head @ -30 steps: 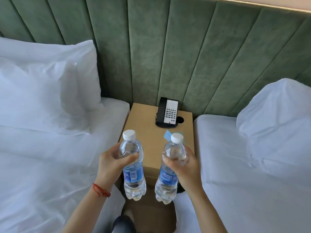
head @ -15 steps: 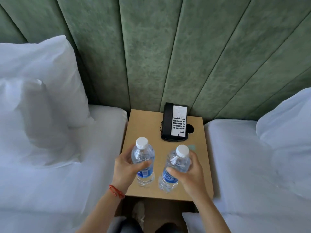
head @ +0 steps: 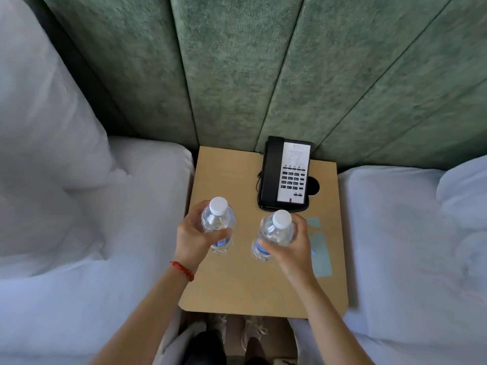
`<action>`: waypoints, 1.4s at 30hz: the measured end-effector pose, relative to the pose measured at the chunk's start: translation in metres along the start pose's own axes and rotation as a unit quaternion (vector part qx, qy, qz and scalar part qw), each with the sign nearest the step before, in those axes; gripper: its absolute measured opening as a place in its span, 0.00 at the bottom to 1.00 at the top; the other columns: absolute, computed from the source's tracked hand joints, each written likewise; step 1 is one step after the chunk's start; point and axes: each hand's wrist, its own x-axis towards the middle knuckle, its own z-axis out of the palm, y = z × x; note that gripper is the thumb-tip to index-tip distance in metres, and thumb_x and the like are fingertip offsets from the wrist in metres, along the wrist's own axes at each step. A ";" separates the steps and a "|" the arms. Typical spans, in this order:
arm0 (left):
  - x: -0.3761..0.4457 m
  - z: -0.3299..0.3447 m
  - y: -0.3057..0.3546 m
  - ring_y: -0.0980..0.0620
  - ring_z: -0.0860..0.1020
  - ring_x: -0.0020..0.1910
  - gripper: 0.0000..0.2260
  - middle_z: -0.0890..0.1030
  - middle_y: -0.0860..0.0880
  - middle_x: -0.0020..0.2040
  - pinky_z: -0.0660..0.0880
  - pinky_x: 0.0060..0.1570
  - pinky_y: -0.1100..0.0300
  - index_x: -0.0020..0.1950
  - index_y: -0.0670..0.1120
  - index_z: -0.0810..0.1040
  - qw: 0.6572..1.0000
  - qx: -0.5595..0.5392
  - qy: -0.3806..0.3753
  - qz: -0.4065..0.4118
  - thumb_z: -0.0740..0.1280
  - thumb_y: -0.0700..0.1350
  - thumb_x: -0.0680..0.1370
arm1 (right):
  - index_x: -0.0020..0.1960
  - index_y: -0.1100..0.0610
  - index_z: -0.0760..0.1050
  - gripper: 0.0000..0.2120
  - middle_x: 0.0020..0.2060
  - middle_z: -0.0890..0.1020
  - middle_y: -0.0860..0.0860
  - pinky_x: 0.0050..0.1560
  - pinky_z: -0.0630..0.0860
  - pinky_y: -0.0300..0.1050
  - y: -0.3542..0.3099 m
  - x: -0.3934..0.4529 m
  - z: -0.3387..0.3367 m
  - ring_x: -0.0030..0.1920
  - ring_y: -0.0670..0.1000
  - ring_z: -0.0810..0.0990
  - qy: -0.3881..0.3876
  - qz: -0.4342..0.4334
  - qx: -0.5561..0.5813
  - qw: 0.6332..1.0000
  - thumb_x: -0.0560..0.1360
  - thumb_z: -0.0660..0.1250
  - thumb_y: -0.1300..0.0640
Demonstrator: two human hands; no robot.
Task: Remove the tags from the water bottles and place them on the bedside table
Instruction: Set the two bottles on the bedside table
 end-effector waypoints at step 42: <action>0.018 0.004 -0.051 0.59 0.72 0.59 0.32 0.74 0.61 0.59 0.67 0.55 0.67 0.63 0.58 0.68 0.993 0.093 0.004 -0.071 0.76 0.40 0.65 | 0.64 0.52 0.63 0.34 0.56 0.74 0.45 0.48 0.65 0.27 0.040 0.033 0.011 0.56 0.44 0.73 -0.021 0.033 -0.055 0.998 0.65 0.77 0.56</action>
